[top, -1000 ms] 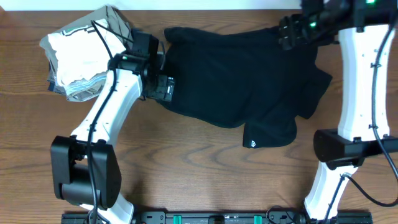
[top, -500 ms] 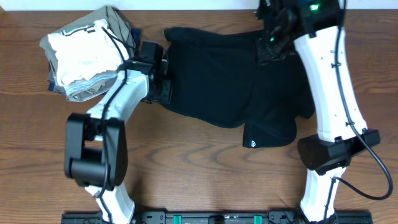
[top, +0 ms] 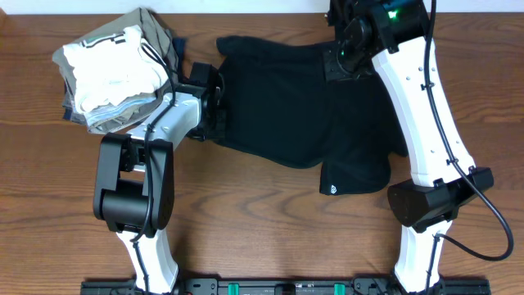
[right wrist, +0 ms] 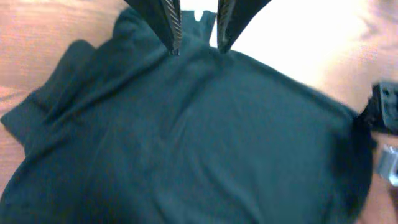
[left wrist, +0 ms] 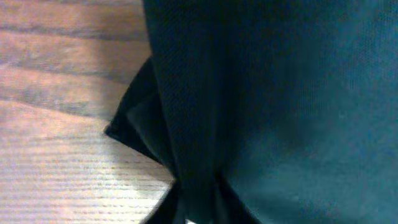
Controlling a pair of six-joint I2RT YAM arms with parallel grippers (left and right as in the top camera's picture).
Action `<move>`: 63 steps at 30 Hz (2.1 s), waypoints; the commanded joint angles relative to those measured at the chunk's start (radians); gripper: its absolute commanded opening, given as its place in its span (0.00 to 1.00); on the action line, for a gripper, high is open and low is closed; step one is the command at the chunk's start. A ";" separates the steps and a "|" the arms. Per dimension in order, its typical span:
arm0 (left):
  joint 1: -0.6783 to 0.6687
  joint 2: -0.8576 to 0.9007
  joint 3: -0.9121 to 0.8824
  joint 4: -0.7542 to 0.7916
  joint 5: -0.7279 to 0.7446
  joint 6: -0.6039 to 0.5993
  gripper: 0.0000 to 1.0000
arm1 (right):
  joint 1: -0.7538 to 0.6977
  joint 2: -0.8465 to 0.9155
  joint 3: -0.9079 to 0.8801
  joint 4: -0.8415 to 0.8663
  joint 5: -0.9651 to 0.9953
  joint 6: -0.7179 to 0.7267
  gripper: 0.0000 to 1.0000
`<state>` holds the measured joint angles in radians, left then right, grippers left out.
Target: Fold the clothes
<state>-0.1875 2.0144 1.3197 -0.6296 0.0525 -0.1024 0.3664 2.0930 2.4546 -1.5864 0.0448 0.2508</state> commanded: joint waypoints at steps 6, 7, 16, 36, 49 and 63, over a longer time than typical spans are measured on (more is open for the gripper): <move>0.030 0.008 -0.005 -0.001 -0.011 -0.039 0.06 | -0.082 -0.092 -0.002 0.014 -0.039 -0.002 0.11; 0.032 0.008 -0.005 -0.001 -0.011 -0.043 0.06 | -0.088 -0.109 -0.002 0.005 -0.059 -0.002 0.11; 0.039 0.008 -0.005 -0.003 -0.011 -0.054 0.06 | -0.148 -0.368 -0.065 -0.112 -0.130 0.019 0.29; 0.039 0.008 -0.005 -0.005 -0.011 -0.076 0.06 | -0.016 -0.584 -1.173 0.447 -0.183 0.130 0.38; 0.039 0.008 -0.005 -0.005 -0.011 -0.076 0.06 | 0.131 -0.461 -1.493 0.826 -0.171 0.036 0.40; 0.039 0.008 -0.005 -0.005 -0.011 -0.076 0.06 | 0.158 -0.397 -1.501 0.764 0.023 0.119 0.39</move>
<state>-0.1581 2.0144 1.3197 -0.6273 0.0528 -0.1616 0.5175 1.6917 0.9581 -0.8261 0.0139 0.3439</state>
